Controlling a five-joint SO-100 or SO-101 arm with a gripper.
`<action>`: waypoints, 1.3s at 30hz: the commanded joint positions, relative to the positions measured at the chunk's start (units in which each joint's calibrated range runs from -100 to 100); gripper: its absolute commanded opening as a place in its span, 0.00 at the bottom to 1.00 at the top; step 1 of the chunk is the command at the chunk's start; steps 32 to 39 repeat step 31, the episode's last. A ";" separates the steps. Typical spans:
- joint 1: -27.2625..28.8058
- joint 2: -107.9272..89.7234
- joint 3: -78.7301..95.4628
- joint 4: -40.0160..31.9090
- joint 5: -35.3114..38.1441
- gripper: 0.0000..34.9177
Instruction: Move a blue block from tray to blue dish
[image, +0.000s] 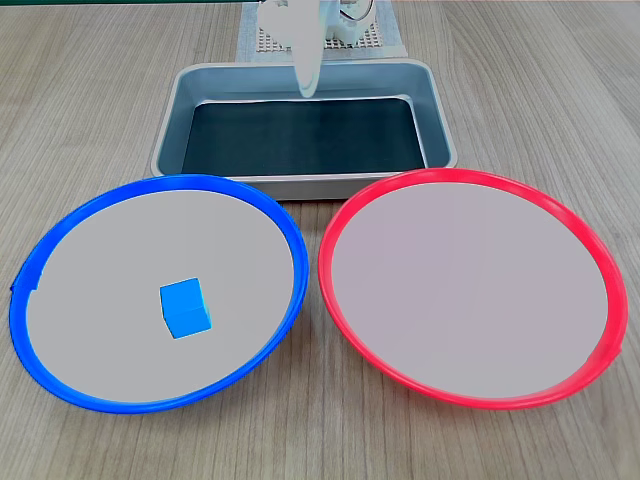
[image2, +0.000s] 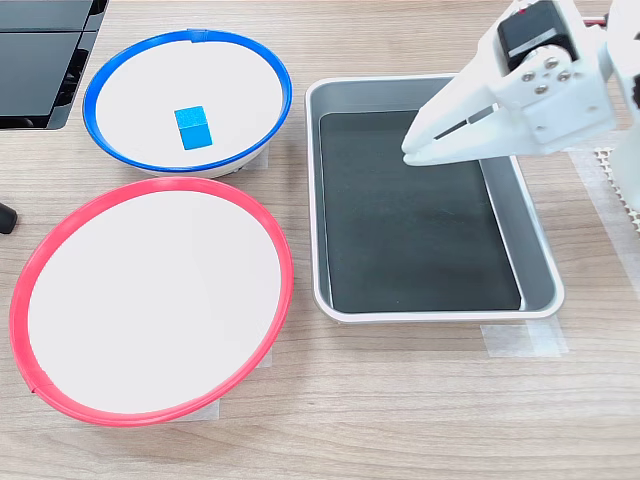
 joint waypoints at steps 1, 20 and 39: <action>0.37 -1.96 0.00 1.91 -0.44 0.01; 0.18 -1.96 0.00 1.91 -0.29 0.01; 0.18 -1.96 0.00 1.91 -0.24 0.01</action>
